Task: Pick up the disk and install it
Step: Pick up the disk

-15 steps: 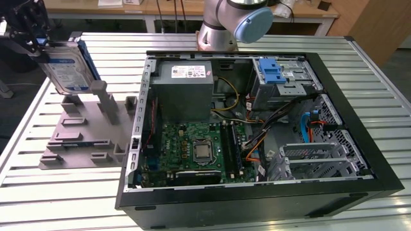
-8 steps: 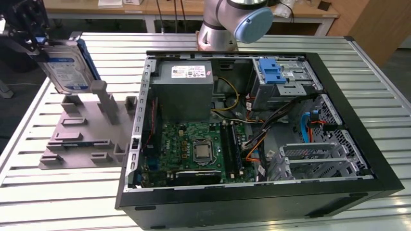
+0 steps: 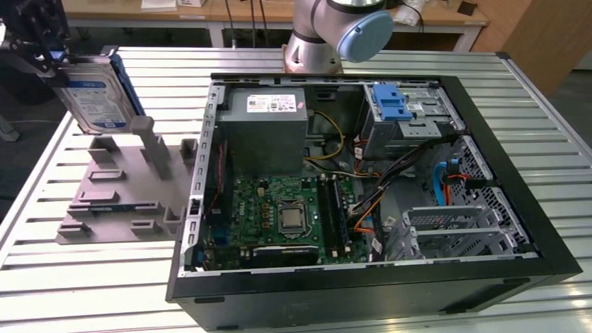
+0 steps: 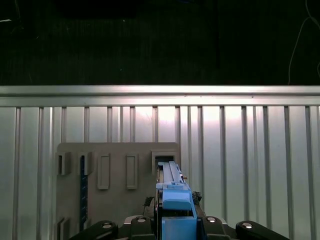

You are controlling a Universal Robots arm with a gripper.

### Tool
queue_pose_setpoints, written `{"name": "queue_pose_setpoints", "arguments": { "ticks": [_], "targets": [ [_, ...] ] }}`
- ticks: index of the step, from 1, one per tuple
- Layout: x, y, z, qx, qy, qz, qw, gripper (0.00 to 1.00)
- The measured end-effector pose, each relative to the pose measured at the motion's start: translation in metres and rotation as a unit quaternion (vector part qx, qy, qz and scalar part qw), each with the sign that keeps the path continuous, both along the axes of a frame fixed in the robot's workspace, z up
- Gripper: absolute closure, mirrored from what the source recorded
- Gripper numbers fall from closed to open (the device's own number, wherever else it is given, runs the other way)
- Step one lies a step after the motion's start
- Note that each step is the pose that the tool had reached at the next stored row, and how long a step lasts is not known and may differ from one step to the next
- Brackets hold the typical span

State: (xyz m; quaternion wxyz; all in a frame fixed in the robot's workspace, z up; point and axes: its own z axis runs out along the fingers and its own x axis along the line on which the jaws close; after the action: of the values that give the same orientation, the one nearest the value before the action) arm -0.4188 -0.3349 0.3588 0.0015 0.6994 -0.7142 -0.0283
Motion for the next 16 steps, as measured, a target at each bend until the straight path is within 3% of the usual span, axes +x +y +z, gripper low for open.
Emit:
{"name": "queue_pose_setpoints", "arguments": {
  "ticks": [16],
  "targets": [
    [0.0000, 0.0000, 0.0053, 0.0000, 0.0000, 0.000, 1.0000, 0.64]
  ]
}}
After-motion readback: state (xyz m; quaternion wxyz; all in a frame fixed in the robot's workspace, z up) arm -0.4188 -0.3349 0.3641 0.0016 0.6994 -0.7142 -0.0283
